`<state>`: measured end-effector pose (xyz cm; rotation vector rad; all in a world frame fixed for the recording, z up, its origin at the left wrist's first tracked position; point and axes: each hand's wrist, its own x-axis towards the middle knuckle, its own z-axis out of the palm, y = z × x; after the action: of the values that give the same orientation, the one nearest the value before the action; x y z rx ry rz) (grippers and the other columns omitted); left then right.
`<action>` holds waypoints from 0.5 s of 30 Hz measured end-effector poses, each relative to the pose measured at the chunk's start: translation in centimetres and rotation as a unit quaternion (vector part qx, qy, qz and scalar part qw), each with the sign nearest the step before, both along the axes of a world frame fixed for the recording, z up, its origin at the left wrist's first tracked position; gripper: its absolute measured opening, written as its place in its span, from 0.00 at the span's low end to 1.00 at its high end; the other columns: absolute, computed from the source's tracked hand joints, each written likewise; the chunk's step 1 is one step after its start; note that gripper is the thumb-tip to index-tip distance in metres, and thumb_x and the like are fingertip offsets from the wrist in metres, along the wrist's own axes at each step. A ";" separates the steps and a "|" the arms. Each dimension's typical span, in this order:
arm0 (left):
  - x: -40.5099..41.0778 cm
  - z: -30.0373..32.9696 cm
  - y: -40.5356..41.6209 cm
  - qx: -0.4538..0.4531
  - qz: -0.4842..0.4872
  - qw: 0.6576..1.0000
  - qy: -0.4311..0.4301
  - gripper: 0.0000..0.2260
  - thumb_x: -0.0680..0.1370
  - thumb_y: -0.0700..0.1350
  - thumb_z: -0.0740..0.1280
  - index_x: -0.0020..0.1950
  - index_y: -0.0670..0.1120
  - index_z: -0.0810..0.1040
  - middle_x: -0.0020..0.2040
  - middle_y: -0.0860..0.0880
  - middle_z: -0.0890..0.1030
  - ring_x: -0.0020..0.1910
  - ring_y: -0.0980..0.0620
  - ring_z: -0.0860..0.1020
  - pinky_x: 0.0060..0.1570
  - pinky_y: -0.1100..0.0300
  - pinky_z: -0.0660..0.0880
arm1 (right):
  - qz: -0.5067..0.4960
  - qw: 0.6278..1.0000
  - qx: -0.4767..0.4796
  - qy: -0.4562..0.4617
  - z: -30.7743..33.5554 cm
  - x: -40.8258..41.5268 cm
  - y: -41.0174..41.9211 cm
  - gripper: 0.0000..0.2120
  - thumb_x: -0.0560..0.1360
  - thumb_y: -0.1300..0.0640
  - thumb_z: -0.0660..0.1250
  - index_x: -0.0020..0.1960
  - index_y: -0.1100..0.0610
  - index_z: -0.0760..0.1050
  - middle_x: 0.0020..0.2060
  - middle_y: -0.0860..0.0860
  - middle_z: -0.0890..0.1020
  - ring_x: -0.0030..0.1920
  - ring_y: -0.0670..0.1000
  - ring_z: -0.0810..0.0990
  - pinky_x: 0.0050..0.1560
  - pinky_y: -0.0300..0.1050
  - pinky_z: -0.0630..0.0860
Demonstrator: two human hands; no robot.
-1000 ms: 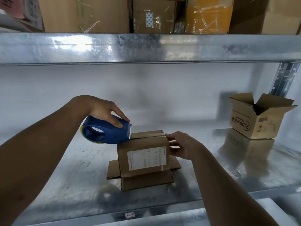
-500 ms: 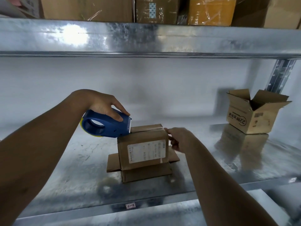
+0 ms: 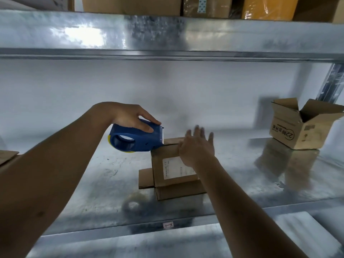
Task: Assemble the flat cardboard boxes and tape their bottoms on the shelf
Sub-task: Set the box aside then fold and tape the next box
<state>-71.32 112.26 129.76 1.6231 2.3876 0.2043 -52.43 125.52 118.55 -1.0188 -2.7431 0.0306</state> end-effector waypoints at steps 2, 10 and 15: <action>-0.2 0.1 0.0 -0.002 -0.010 1.000 0.004 0.14 0.80 0.63 0.67 0.65 0.75 0.76 0.62 0.69 0.77 0.57 0.56 0.80 0.57 0.55 0.80 | 0.127 0.991 -0.001 0.041 -0.4 -0.3 -0.3 0.28 0.87 0.47 0.51 0.85 0.50 0.48 0.84 0.53 0.56 0.82 0.57 0.58 0.77 0.61 0.62; 0.0 0.5 -0.2 -0.018 -0.011 1.000 -0.003 0.14 0.79 0.65 0.67 0.64 0.76 0.75 0.66 0.65 0.76 0.59 0.55 0.79 0.63 0.51 0.78 | 0.168 0.985 0.024 0.018 -1.6 0.2 -0.6 0.31 0.86 0.38 0.40 0.85 0.48 0.53 0.83 0.45 0.55 0.83 0.45 0.51 0.81 0.48 0.49; -0.7 0.3 -2.9 -0.037 0.017 0.998 -0.040 0.15 0.78 0.65 0.68 0.64 0.78 0.74 0.64 0.65 0.78 0.59 0.54 0.79 0.63 0.51 0.78 | 0.169 0.986 0.010 0.002 -1.5 0.4 -0.5 0.29 0.87 0.40 0.40 0.85 0.49 0.50 0.84 0.45 0.52 0.83 0.45 0.49 0.80 0.47 0.48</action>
<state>-72.05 109.38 130.09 1.5129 2.3358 0.1823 -52.05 125.03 117.08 -0.5382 -2.8722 0.0578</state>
